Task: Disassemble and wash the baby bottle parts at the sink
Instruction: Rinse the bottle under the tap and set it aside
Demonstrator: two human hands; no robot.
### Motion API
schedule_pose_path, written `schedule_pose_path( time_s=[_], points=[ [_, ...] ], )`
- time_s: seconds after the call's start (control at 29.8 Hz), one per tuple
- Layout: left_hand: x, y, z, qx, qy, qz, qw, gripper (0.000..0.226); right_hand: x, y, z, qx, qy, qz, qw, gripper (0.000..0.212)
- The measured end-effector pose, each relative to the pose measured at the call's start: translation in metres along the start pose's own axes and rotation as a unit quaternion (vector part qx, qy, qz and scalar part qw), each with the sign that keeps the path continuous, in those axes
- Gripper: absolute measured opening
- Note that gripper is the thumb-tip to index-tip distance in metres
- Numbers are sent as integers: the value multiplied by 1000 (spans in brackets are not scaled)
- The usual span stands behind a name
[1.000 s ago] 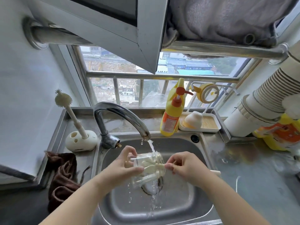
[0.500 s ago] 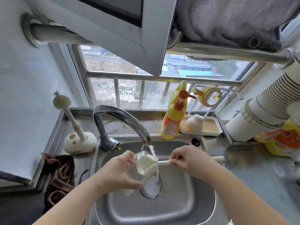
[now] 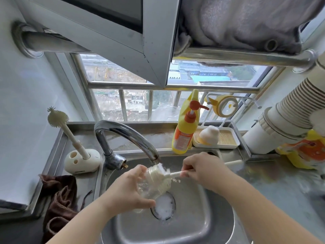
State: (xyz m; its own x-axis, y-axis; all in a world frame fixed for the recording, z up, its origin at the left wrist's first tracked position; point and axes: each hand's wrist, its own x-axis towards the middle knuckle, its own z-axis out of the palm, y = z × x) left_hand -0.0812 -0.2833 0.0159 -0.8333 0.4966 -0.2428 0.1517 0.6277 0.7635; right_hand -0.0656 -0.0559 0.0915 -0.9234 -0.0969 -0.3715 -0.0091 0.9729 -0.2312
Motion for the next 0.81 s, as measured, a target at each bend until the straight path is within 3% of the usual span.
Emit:
schedule_pose_path(
  time_s=[0.13,0.3,0.44,0.54,0.64,0.71,0.81],
  points=[
    [0,4,7,-6,32,18,999,72,-1,2,0,16,-22,11,1000,19],
    [1,3,11,45,53,55,996,90,-4,2,5,86,-103,24,991,18],
    [2,4,25,123,101,74,985,87,0,-9,13,83,-95,6,992,31],
    [1,-4,25,117,118,66,984,104,3,-7,14,184,-58,38,980,27],
    [-8,-7,24,54,45,37,997,104,3,-1,15,218,-48,46,974,23],
    [-8,-5,21,27,34,39,998,100,1,-1,18,214,-63,40,974,22],
    [-6,-7,17,36,34,47,998,111,-1,-4,20,186,-89,25,978,24]
  ],
)
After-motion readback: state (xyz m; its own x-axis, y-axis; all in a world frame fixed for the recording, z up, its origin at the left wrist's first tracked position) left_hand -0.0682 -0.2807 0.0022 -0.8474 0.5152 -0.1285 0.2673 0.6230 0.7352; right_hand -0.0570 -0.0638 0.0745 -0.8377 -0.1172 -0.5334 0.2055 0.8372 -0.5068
